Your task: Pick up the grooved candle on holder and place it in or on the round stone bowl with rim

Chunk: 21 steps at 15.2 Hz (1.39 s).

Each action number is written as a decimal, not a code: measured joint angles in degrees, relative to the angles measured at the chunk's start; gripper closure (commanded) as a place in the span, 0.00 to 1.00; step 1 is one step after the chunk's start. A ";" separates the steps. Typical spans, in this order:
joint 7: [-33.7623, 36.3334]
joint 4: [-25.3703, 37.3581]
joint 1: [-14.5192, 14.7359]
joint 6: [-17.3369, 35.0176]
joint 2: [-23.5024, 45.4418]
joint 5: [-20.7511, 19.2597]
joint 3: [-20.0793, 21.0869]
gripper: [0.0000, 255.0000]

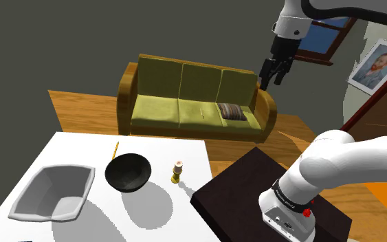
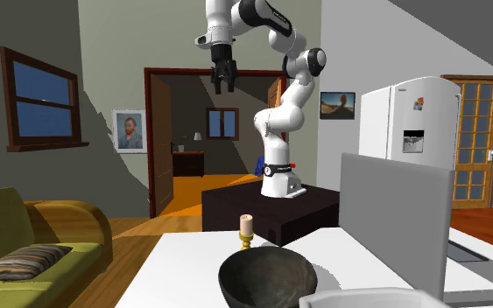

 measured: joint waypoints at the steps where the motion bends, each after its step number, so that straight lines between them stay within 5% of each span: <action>1: 0.00 0.00 0.00 0.00 0.00 0.00 0.00 0.00; 12: 11.89 -14.84 2.55 16.47 0.20 7.74 8.68 0.00; 21: 22.80 -22.34 5.74 36.01 10.35 14.76 18.38 0.00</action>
